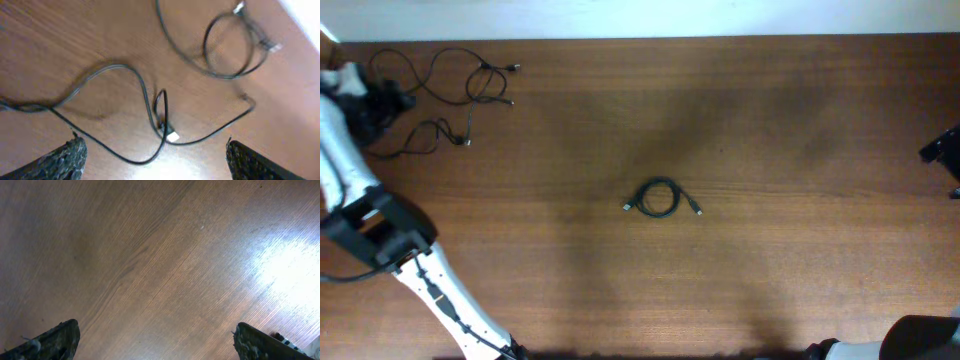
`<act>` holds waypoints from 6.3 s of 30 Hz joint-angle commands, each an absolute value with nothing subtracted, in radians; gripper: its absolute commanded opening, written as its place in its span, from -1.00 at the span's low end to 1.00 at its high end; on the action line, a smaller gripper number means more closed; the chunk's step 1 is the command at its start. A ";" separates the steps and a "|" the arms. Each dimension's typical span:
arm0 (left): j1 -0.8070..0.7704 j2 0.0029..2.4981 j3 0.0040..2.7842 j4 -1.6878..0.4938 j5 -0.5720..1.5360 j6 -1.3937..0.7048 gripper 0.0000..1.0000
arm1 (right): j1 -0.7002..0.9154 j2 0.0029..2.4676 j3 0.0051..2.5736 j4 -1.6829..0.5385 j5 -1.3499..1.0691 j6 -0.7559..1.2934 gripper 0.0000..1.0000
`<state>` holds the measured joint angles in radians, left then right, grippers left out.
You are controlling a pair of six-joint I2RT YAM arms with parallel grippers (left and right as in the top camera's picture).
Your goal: Untangle cables
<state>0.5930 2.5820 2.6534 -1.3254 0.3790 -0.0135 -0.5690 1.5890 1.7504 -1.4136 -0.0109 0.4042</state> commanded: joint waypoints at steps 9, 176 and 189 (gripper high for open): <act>0.455 2.700 2.650 -1.319 0.130 0.017 0.52 | -0.570 1.591 1.768 -1.417 0.005 0.398 0.97; 0.461 2.723 2.744 -1.153 -0.054 -0.056 -1.00 | -0.570 1.591 1.768 -1.417 0.005 0.398 0.97; 0.461 2.723 2.669 -1.143 0.156 0.084 -1.00 | -0.570 1.591 1.768 -1.417 0.005 0.398 0.97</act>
<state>0.4549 2.7522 2.6778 -1.1404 0.0547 0.0147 -0.5690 1.5890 1.7504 -1.4136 -0.0109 0.4038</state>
